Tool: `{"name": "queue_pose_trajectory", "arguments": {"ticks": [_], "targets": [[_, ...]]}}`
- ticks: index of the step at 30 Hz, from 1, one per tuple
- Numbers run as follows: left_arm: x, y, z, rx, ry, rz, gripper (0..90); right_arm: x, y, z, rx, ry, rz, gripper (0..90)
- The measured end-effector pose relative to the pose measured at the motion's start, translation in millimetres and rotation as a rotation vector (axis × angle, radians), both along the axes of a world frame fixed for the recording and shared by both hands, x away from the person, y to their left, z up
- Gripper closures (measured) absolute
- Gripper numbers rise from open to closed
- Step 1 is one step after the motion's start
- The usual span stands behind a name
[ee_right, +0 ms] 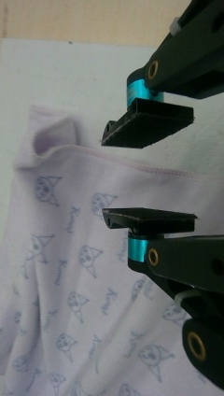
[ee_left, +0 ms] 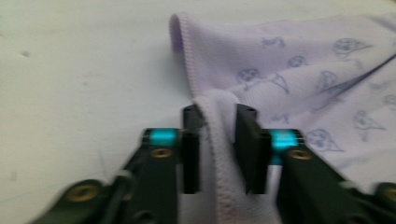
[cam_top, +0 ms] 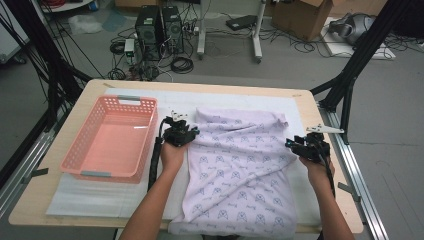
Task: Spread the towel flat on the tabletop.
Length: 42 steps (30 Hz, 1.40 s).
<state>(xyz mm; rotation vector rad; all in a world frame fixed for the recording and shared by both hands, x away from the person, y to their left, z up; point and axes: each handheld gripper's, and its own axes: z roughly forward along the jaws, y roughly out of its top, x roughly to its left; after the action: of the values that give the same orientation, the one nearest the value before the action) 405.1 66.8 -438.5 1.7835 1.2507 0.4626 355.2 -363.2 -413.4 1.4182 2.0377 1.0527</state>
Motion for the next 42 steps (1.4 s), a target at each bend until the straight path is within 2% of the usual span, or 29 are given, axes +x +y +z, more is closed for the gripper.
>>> {"name": "queue_pose_trajectory", "arguments": {"ticks": [3, 4, 6, 7, 11, 14, 17, 20, 22, 23, 25, 26, 27, 28, 29, 30, 31, 32, 34, 36, 37, 39, 42], "targets": [[-7.0, -2.8, 0.2, 0.007, 0.038, -0.065, 46.6, -3.6, 0.2, -7.5, 0.002, 0.018, 0.014, 56.3], [-10.6, -3.5, 0.6, 0.011, 0.032, -0.079, 43.7, -5.3, 0.5, -9.6, 0.004, 0.019, 0.019, 55.6], [-20.2, -2.5, 0.9, 0.007, -0.006, -0.078, 42.6, -10.1, 0.9, -11.7, 0.021, 0.024, 0.026, 54.9], [-23.6, -1.4, 0.6, 0.008, -0.009, -0.082, 41.4, -13.1, 1.5, -12.0, 0.029, 0.018, 0.035, 54.8], [-35.4, 5.3, -2.2, -0.011, 0.011, -0.105, 40.1, -28.0, 3.5, -8.0, 0.027, -0.009, 0.073, 54.1], [-45.2, 8.1, -1.9, -0.031, 0.025, -0.124, 39.7, -36.9, 1.6, -2.7, 0.025, -0.028, 0.080, 52.7], [-55.7, 8.9, -2.3, -0.046, 0.028, -0.150, 39.3, -44.7, -2.0, -4.4, 0.018, -0.015, 0.083, 52.3], [-61.1, 5.5, -6.0, -0.003, 0.068, -0.192, 37.9, -51.6, -6.1, -9.2, 0.008, 0.010, 0.075, 51.1], [-63.1, 1.9, -9.2, -0.005, 0.087, -0.216, 37.7, -54.5, -6.8, -11.9, 0.014, 0.024, 0.072, 49.0], [-64.2, -1.5, -10.0, 0.003, 0.083, -0.227, 37.3, -55.3, -5.9, -13.6, 0.012, 0.029, 0.075, 47.9], [-66.5, -8.9, -10.9, 0.053, 0.051, -0.233, 40.4, -54.4, -1.7, -17.5, 0.003, 0.044, 0.082, 45.6], [-67.9, -12.3, -11.0, 0.090, 0.030, -0.224, 45.8, -52.3, 0.9, -19.9, -0.005, 0.048, 0.086, 44.9], [-69.1, -14.6, -11.2, 0.126, 0.006, -0.205, 55.5, -49.7, 3.7, -22.3, -0.011, 0.055, 0.089, 45.0], [-68.9, -15.0, -11.3, 0.150, -0.009, -0.196, 69.0, -46.5, 6.7, -25.1, -0.016, 0.062, 0.093, 45.0], [-67.1, -14.1, -12.0, 0.134, -0.009, -0.182, 80.0, -43.7, 10.4, -27.7, -0.017, 0.076, 0.090, 45.5], [-64.7, -11.9, -12.1, 0.109, 0.007, -0.169, 85.3, -40.6, 14.0, -30.2, -0.021, 0.085, 0.094, 45.6], [-62.4, -10.0, -12.3, 0.090, 0.012, -0.138, 86.4, -38.6, 17.7, -31.7, -0.039, 0.077, 0.090, 46.1], [-61.2, -8.7, -12.2, 0.088, 0.006, -0.121, 86.6, -36.1, 21.0, -31.1, -0.050, 0.068, 0.079, 48.7], [-57.7, -5.7, -11.7, 0.068, -0.002, -0.082, 87.0, -31.5, 24.8, -30.5, -0.055, 0.073, 0.075, 56.8], [-53.1, -3.9, -10.4, 0.068, -0.010, -0.056, 87.4, -25.9, 29.0, -30.7, -0.066, 0.068, 0.084, 73.8], [-51.4, -2.1, -10.0, 0.055, -0.019, -0.031, 87.4, -23.6, 32.4, -30.5, -0.089, 0.060, 0.088, 80.8], [-45.8, 4.7, -10.1, 0.016, -0.010, 0.023, 87.5, -18.2, 37.9, -30.7, -0.115, 0.041, 0.086, 82.8], [-36.8, 12.7, -7.5, 0.011, -0.003, 0.060, 87.5, -7.1, 38.5, -32.0, -0.057, 0.037, 0.047, 83.2]]}}
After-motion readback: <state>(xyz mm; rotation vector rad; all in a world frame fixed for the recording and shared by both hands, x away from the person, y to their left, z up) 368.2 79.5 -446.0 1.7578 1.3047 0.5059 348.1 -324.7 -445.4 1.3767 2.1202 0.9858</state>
